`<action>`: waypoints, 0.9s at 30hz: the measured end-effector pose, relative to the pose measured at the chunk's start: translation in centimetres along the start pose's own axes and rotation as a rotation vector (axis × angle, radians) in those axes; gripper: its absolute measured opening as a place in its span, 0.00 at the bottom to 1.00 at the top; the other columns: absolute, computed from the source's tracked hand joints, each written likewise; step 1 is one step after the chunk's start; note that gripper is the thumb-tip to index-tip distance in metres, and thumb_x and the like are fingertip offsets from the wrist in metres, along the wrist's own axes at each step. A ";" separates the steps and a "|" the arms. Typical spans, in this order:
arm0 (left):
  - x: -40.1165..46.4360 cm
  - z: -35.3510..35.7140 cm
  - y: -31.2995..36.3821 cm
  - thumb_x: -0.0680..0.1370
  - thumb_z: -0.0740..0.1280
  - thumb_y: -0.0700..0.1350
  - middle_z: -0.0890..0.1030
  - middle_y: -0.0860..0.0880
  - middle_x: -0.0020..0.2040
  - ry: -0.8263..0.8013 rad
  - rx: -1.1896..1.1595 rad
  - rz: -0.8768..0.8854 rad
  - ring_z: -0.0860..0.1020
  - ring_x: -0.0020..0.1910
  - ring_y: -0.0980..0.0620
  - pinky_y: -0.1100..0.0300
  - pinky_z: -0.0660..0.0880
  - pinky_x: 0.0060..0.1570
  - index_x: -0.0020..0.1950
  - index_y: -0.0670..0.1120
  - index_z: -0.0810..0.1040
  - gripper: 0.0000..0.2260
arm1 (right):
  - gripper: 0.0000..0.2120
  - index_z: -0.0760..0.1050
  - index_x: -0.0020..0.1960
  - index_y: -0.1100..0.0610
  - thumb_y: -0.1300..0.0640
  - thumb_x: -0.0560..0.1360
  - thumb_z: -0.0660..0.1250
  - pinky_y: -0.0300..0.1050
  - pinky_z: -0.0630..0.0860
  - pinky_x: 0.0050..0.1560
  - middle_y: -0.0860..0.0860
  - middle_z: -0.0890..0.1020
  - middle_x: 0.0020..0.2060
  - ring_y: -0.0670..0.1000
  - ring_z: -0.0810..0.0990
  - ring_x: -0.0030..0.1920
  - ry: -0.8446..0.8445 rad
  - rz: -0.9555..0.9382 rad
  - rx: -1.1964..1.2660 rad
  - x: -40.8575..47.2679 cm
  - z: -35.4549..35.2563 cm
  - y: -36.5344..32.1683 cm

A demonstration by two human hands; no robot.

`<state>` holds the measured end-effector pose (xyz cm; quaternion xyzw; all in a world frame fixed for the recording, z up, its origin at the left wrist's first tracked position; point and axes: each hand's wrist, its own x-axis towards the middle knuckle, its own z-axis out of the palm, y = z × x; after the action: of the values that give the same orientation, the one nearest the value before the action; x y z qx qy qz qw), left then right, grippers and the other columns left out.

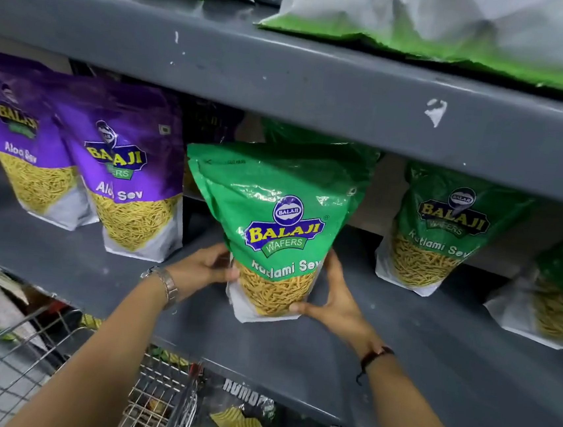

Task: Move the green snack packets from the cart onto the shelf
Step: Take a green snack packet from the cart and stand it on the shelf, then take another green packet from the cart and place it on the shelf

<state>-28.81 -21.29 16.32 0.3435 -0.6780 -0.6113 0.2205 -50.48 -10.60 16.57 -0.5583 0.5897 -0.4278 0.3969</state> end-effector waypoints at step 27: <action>-37.4 3.2 -13.0 0.71 0.65 0.32 0.74 0.32 0.61 1.309 0.290 -0.608 0.72 0.61 0.36 0.50 0.67 0.60 0.62 0.35 0.70 0.19 | 0.15 0.70 0.59 0.58 0.64 0.73 0.63 0.30 0.68 0.46 0.56 0.75 0.53 0.49 0.74 0.50 -0.426 -0.281 -0.270 -12.3 23.3 1.0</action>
<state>-3.56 8.17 7.62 0.8367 -0.3566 -0.2192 0.3533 -28.04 0.24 8.06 -0.7596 0.4615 -0.2692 0.3709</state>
